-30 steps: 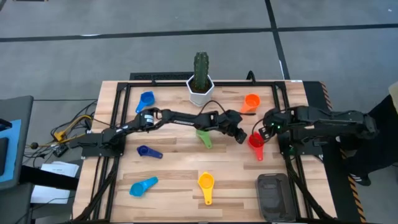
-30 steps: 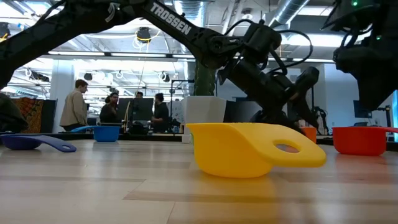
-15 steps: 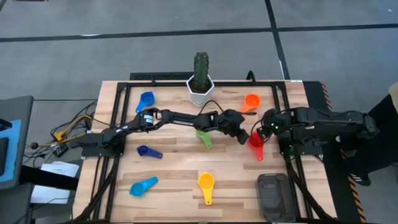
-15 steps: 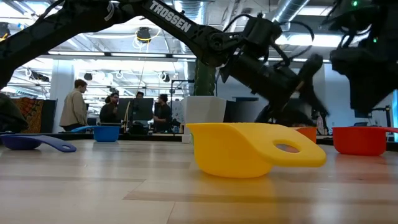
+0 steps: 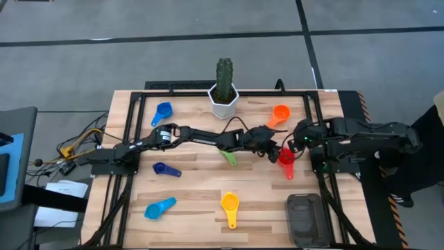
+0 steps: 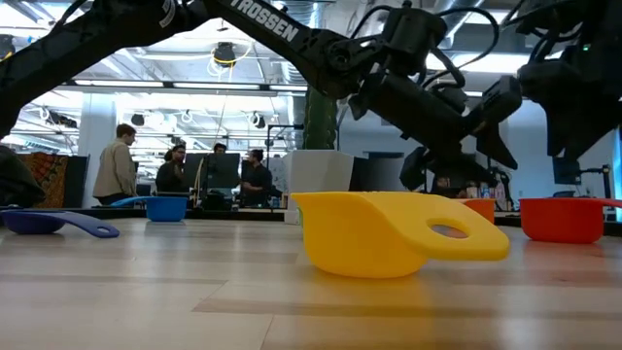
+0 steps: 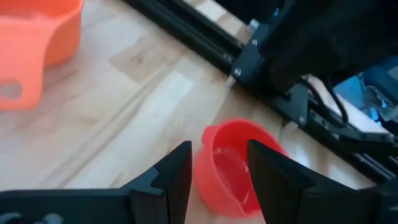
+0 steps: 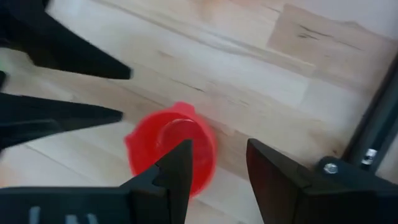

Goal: Nest measuring cups in basket
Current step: Stack the red measuring cup on top of the orange measuring cup

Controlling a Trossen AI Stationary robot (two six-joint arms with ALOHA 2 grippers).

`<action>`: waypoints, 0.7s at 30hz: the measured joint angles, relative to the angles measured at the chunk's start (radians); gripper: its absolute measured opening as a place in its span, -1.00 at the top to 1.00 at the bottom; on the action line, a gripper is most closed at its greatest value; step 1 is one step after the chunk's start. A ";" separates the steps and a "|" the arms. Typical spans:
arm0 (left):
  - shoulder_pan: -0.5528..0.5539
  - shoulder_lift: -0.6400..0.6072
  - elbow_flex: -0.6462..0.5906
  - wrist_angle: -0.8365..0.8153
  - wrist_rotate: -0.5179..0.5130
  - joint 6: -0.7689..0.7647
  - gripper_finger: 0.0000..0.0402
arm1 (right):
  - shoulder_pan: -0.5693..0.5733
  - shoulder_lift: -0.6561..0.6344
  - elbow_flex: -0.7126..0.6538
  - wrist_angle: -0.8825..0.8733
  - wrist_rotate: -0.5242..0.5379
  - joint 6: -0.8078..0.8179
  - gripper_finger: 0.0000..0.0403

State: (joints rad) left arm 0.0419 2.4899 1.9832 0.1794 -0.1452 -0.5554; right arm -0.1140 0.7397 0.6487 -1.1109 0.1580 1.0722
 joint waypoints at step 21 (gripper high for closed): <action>-0.006 0.099 0.000 0.098 0.026 -0.033 0.18 | 0.062 0.000 0.000 0.011 -0.010 0.072 0.14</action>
State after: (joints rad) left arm 0.0361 2.5885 1.9827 0.2770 -0.1197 -0.5884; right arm -0.0520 0.7394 0.6491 -1.0996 0.1478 1.1442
